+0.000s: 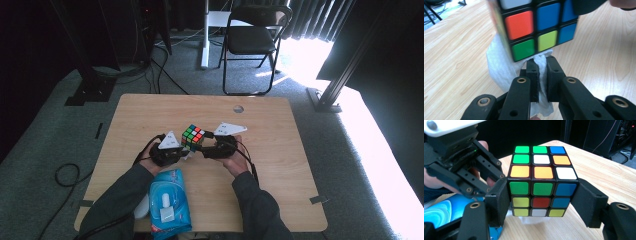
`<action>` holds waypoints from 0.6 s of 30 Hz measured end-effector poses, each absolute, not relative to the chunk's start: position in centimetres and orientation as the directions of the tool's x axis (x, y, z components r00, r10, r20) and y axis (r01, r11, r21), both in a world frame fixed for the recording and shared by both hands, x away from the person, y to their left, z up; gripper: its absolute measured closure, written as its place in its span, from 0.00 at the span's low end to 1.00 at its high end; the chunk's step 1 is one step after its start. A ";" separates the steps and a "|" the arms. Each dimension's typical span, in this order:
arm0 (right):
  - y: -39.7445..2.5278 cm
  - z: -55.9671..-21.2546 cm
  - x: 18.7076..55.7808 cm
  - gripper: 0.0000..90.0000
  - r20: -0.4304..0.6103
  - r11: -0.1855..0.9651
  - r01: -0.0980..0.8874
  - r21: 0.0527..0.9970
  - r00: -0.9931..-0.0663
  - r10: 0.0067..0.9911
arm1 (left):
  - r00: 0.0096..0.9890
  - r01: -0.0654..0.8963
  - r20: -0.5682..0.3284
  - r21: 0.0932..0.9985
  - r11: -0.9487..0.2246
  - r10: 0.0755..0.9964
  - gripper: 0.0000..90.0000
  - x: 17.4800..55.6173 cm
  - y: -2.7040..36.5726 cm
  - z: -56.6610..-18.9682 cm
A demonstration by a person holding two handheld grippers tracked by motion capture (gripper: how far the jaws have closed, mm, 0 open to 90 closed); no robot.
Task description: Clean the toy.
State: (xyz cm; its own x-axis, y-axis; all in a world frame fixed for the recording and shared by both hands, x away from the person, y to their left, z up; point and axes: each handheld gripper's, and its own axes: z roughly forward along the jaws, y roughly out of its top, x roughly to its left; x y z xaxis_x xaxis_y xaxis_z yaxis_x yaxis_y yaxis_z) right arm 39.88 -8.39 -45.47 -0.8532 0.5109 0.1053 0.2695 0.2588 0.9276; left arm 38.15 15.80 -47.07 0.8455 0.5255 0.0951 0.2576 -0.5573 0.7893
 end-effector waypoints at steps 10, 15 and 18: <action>-8.8 -45.6 39.8 0.38 0.117 0.249 0.276 0.928 -0.852 0.510 | 0.808 0.291 0.077 0.810 -0.509 0.584 0.93 38.6 17.2 -47.3; -8.7 -45.7 39.8 0.38 0.118 0.248 0.277 0.928 -0.852 0.510 | 0.817 0.283 0.082 0.806 -0.521 0.571 0.93 38.5 16.8 -47.3; -8.5 -45.7 39.9 0.38 0.123 0.244 0.280 0.929 -0.852 0.509 | 0.827 0.274 0.085 0.802 -0.530 0.556 0.93 38.4 16.6 -47.2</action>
